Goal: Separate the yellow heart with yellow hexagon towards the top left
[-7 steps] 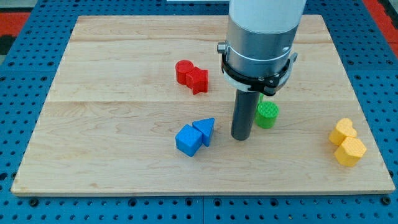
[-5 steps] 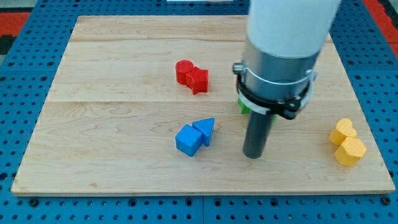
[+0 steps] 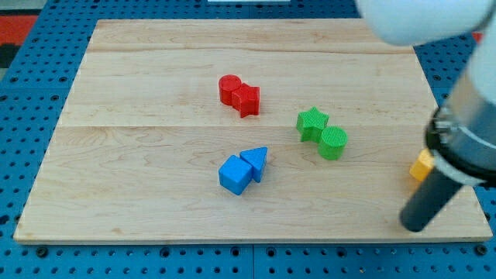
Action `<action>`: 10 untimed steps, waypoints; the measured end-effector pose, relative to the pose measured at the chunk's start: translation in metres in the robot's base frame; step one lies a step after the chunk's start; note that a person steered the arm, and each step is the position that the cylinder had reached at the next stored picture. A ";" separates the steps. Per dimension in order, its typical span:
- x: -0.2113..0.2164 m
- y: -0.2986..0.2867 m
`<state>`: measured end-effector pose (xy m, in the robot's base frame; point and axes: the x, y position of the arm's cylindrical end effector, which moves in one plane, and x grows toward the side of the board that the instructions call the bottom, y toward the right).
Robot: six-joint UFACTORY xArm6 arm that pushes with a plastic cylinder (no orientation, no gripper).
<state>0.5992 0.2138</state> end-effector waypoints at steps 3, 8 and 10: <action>-0.006 0.103; -0.070 -0.007; -0.139 -0.015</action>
<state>0.4605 0.1984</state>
